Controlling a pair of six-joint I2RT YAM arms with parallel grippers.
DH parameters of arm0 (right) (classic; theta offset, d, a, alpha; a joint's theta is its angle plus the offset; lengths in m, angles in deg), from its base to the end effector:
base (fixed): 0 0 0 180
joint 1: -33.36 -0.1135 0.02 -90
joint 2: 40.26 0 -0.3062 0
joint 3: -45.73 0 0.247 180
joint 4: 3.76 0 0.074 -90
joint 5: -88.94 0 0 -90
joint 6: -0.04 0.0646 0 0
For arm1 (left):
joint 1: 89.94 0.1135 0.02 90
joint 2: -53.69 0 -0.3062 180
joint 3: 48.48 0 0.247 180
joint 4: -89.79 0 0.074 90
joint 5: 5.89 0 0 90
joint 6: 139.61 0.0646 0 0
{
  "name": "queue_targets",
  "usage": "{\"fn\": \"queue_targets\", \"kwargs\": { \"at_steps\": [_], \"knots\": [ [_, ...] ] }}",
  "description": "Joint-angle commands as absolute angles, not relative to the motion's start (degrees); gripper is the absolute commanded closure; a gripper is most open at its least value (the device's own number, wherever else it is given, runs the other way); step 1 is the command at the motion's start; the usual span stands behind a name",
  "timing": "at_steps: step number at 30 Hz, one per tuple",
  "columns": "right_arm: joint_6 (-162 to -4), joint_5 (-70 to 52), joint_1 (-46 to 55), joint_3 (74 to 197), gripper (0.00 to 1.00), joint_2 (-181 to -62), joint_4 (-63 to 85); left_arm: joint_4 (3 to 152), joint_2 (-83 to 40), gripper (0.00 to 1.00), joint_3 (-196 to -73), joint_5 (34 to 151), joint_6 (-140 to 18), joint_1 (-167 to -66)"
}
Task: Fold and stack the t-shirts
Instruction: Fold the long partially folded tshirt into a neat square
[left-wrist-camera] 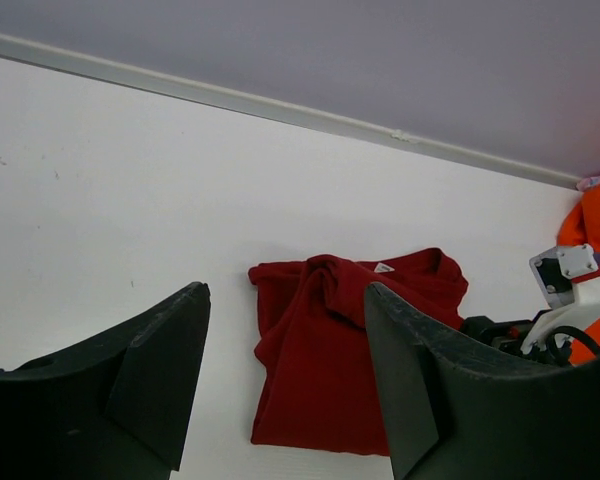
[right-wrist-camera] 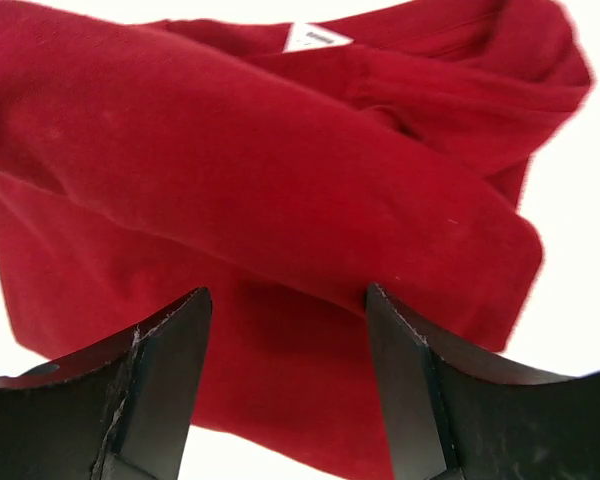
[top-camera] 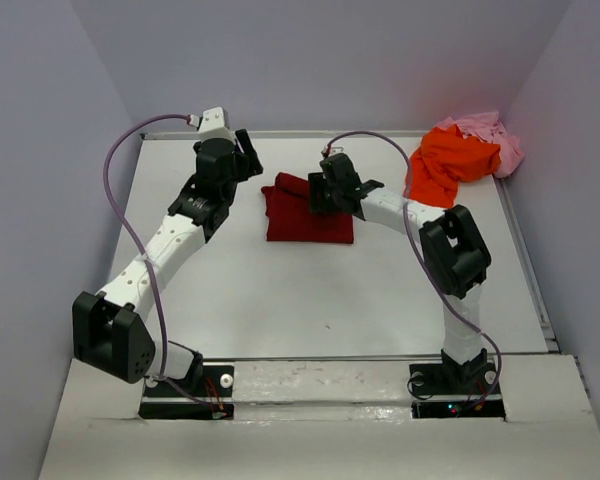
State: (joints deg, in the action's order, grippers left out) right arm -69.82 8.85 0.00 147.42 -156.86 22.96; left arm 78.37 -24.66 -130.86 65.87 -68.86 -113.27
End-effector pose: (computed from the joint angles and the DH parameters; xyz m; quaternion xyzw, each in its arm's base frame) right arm 0.4226 0.2649 0.2323 -0.0695 0.9069 0.1133 0.3999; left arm 0.3191 -0.1156 0.4133 -0.0782 0.7450 -0.1257 0.6505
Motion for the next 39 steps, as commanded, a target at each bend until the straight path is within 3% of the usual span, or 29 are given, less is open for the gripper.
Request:
{"fn": "queue_targets", "kwargs": {
  "at_steps": [1, 9, 31, 39],
  "knots": [
    [-67.4, 3.4, -1.4, 151.5, 0.32, -158.6, 23.0, 80.7, -23.0, 0.27, -131.7, 67.8, -69.6, -111.7],
    [-66.1, 3.2, -1.9, 155.5, 0.33, -162.3, 24.7, 80.7, -22.8, 0.27, -131.5, 68.5, -70.2, -110.1],
    [-62.0, 5.2, -7.9, 148.5, 0.34, -152.9, 28.0, 80.9, -23.3, 0.27, -131.6, 70.1, -70.5, -109.0],
    [-65.8, 11.8, -7.9, 153.6, 0.35, -159.0, 30.0, 81.0, -23.3, 0.27, -131.4, 70.6, -70.5, -108.8]
  ]
}}
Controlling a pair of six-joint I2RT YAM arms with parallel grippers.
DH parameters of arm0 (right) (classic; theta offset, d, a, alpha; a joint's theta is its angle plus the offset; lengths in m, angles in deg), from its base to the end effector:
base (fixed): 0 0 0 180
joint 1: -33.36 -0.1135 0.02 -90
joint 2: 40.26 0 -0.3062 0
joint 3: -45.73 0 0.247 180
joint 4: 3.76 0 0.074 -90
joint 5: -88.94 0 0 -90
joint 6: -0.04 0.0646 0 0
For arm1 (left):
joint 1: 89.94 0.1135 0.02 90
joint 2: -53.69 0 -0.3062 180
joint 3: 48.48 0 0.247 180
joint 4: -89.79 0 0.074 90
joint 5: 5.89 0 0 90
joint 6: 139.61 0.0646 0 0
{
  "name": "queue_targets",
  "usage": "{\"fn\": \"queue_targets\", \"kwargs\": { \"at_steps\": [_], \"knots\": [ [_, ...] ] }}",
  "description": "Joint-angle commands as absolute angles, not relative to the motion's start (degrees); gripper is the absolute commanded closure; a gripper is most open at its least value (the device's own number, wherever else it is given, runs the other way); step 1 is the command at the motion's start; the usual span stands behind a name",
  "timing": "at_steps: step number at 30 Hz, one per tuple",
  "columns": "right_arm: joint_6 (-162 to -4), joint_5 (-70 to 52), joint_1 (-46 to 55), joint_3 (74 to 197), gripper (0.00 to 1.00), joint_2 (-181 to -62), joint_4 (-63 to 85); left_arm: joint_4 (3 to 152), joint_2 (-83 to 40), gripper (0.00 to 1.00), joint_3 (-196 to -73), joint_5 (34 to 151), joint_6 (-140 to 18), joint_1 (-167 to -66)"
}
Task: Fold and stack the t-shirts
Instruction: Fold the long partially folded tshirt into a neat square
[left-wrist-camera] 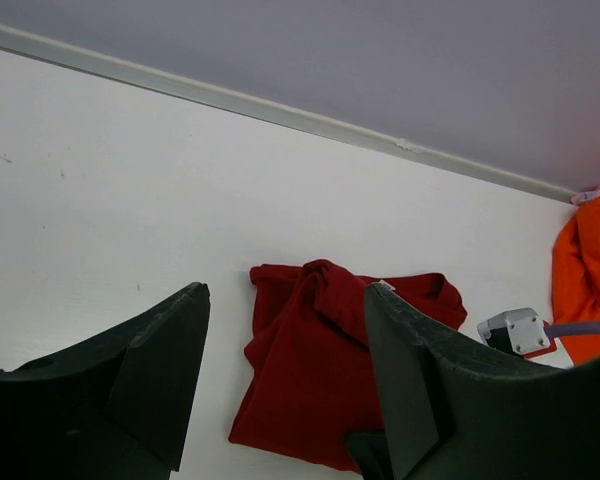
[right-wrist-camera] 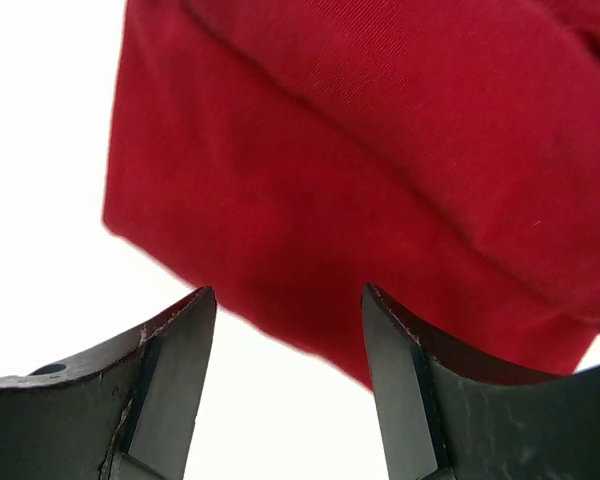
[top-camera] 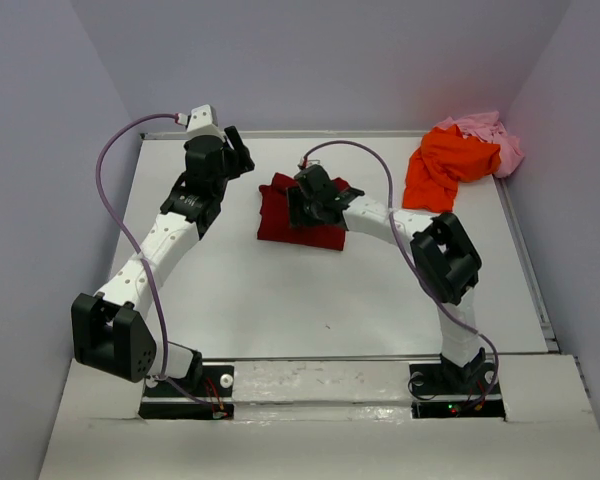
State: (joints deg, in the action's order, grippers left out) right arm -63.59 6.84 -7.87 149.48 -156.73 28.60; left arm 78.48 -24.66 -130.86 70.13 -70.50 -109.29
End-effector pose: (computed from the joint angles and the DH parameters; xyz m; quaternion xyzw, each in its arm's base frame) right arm 0.3780 0.3195 0.2355 -0.0931 0.9176 0.1591 0.3521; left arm 0.3261 -0.0980 0.4134 -0.0904 0.7438 -0.1398 0.6473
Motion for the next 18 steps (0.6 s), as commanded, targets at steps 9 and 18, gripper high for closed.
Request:
{"fn": "queue_targets", "kwargs": {
  "at_steps": [9, 18],
  "knots": [
    [-69.4, 17.9, -7.4, 161.9, 0.35, -165.9, 34.4, 81.2, -23.0, 0.27, -131.4, 70.9, -70.7, -108.8],
    [-71.5, 19.6, -6.4, 166.6, 0.34, -166.8, 36.0, 81.4, -23.1, 0.27, -131.3, 72.1, -70.9, -108.8]
  ]
}}
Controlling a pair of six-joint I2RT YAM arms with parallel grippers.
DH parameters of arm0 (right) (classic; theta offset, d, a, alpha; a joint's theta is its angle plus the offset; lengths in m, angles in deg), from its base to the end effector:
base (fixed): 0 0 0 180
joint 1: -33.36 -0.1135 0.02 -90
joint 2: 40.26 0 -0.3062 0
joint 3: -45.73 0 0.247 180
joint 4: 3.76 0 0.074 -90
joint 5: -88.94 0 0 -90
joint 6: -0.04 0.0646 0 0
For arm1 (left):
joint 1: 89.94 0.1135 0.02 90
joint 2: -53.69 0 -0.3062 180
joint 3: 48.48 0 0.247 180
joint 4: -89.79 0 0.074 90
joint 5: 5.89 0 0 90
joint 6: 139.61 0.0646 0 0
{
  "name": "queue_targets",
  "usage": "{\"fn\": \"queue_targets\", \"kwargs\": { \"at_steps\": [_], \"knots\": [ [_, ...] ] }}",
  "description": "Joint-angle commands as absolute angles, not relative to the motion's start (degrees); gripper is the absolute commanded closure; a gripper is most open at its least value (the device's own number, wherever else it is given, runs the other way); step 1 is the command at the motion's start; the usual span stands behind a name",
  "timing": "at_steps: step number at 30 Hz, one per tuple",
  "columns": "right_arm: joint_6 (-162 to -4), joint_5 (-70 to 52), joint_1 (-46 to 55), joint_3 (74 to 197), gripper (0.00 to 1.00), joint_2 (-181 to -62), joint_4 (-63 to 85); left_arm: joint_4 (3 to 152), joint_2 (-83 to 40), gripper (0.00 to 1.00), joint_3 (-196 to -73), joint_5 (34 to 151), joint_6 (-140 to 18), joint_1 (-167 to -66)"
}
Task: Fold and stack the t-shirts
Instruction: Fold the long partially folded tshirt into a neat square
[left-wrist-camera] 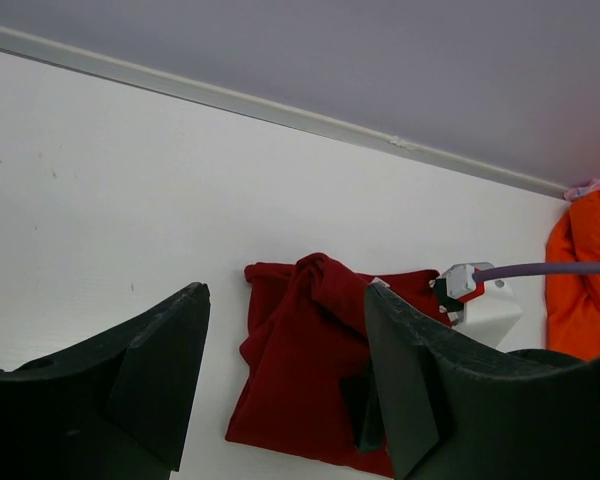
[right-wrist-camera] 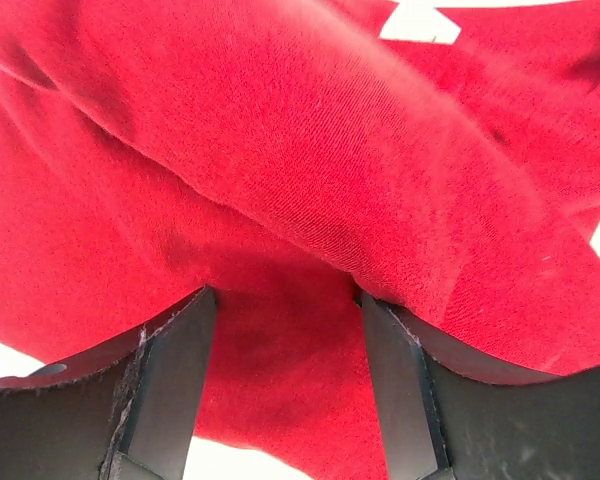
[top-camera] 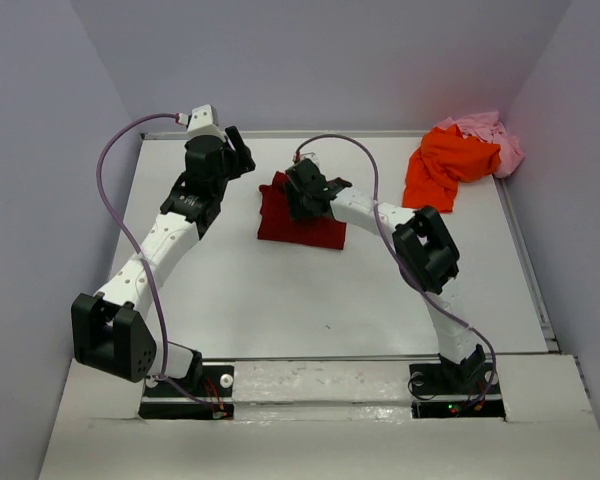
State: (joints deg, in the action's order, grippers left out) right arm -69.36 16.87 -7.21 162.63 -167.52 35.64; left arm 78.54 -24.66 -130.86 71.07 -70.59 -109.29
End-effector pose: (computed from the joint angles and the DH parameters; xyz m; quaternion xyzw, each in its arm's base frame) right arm 0.4200 0.3334 0.2094 -0.1080 0.9227 0.0469 0.3670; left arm 0.3260 -0.0990 0.4135 -0.0857 0.7442 -0.1465 0.6460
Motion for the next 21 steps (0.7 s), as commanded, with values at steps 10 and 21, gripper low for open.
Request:
{"fn": "queue_targets", "kwargs": {
  "at_steps": [10, 21],
  "knots": [
    [-73.2, 19.8, -3.7, 170.2, 0.34, -167.6, 37.7, 81.4, -23.1, 0.27, -131.4, 72.4, -71.0, -108.7],
    [-76.4, 18.2, 0.7, 182.4, 0.34, -177.4, 40.2, 81.6, -23.6, 0.27, -131.4, 74.0, -71.4, -108.7]
  ]
}}
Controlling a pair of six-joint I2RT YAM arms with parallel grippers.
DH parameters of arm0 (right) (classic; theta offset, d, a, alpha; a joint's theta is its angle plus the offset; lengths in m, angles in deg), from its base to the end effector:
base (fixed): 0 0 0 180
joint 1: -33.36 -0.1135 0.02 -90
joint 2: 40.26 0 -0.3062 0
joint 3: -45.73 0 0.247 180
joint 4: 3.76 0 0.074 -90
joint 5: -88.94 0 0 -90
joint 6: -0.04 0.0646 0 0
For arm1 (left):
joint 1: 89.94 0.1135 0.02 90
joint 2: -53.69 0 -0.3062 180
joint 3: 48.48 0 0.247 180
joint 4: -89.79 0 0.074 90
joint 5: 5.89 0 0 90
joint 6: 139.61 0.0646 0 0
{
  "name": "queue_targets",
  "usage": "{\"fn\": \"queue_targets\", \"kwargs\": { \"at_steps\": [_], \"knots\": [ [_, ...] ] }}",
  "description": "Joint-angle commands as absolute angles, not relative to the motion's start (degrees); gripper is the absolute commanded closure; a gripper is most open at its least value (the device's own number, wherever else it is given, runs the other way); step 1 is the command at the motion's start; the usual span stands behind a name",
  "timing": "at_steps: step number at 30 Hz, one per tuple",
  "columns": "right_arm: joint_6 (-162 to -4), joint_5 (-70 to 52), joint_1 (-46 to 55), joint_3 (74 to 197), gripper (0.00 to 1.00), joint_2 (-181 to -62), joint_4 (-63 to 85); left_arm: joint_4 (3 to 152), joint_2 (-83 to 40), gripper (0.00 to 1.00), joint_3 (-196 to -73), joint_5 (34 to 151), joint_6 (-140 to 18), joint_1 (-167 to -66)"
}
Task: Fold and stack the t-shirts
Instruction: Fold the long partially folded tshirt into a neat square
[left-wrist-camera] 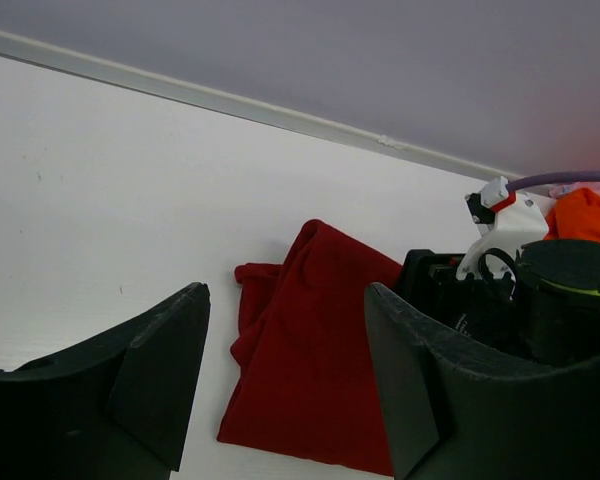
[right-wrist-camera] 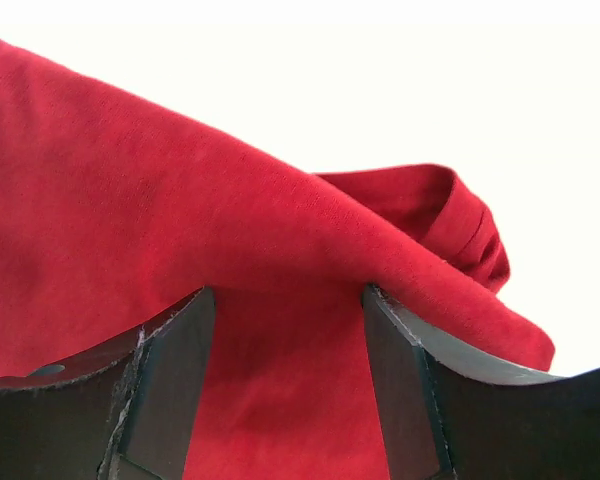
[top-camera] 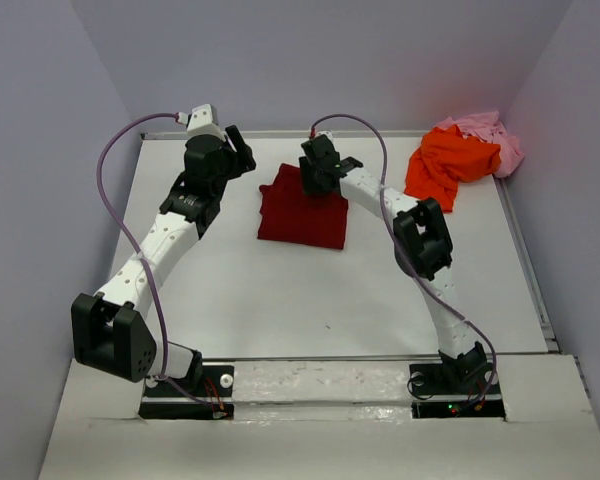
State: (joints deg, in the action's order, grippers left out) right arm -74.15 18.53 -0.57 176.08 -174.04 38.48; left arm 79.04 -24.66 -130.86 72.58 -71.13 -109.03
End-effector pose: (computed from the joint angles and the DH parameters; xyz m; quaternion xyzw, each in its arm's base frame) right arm 0.4872 0.3017 0.2233 -0.0803 0.9113 0.0134 0.4036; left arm 0.3264 -0.0993 0.4147 -0.0825 0.7420 -0.1590 0.6461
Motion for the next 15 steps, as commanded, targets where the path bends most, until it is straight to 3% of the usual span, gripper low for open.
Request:
{"fn": "queue_targets", "kwargs": {
  "at_steps": [1, 15],
  "knots": [
    [-76.5, 17.7, 1.4, 183.5, 0.34, -178.2, 40.8, 81.6, -23.7, 0.27, -131.3, 74.3, -71.4, -108.7],
    [-76.7, 13.5, 2.4, 187.8, 0.34, -183.9, 42.0, 82.1, -24.4, 0.27, -131.3, 76.5, -71.5, -108.7]
  ]
}}
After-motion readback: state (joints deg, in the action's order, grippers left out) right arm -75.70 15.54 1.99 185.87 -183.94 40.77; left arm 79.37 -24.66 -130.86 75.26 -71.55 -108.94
